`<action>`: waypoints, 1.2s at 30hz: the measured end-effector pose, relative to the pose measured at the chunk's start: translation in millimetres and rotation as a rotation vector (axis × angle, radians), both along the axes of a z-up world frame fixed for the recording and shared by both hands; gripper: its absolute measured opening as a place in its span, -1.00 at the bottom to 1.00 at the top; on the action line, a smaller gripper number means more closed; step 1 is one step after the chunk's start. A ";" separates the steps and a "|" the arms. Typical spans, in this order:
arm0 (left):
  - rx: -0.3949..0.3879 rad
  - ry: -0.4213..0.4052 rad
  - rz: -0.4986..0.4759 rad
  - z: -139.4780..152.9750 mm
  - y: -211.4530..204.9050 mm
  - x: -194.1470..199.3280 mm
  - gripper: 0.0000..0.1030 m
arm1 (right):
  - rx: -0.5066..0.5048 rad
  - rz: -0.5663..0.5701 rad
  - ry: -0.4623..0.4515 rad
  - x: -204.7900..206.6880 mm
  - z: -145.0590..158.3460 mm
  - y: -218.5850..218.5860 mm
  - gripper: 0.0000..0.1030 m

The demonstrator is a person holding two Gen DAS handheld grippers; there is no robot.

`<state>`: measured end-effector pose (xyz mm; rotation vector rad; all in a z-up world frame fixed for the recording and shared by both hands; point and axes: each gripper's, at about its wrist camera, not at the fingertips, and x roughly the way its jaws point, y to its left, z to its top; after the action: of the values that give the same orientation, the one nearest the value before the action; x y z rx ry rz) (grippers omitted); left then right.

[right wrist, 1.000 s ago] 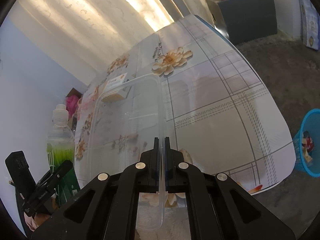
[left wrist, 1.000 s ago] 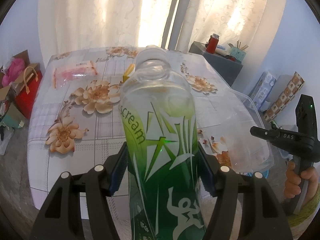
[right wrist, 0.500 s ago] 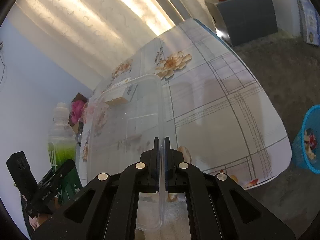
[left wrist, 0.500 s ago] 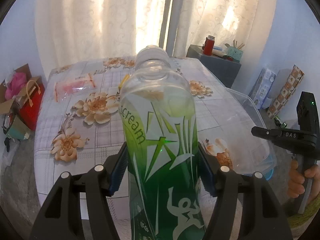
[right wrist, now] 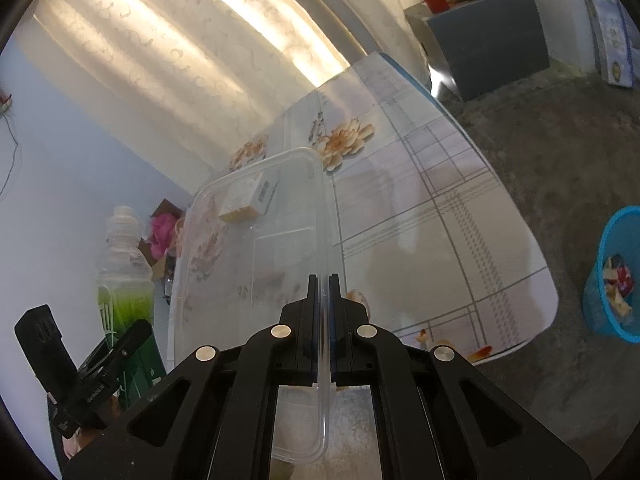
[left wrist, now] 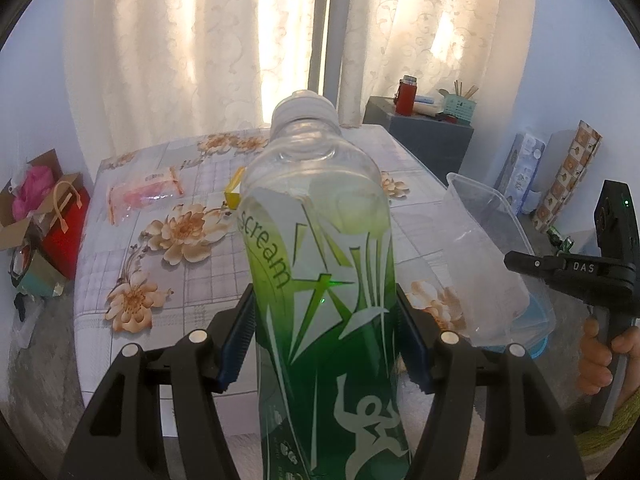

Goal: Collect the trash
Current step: 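Carry the bottle and container with both grippers over the blue wastebasket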

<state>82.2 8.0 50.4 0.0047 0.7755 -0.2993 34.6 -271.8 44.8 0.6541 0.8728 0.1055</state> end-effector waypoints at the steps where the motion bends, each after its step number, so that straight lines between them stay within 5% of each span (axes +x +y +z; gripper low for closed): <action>1: 0.001 -0.003 -0.003 0.7 -1.5 -0.5 0.21 | 0.001 -0.004 -0.004 -2.1 0.4 -1.7 -0.95; 10: -0.018 -0.041 -0.092 19.9 -30.2 -8.8 0.21 | 0.009 -0.088 -0.053 -35.5 9.7 -33.5 -0.95; 19: -0.062 -0.038 -0.284 36.1 -98.1 -11.2 0.21 | 0.006 -0.276 -0.069 -91.0 6.9 -94.6 -0.95; 28: -0.080 0.000 -0.546 45.5 -211.1 -16.7 0.21 | 0.013 -0.568 -0.050 -171.8 -16.7 -176.4 -0.95; 36: -0.080 0.152 -0.735 16.5 -326.6 -16.2 0.21 | 0.009 -0.783 0.045 -231.5 -62.5 -228.8 -0.95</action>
<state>66.1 -318.6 66.9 0.1967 0.8930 -1.0368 -196.8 -500.6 -17.7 0.9669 0.6077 -0.6109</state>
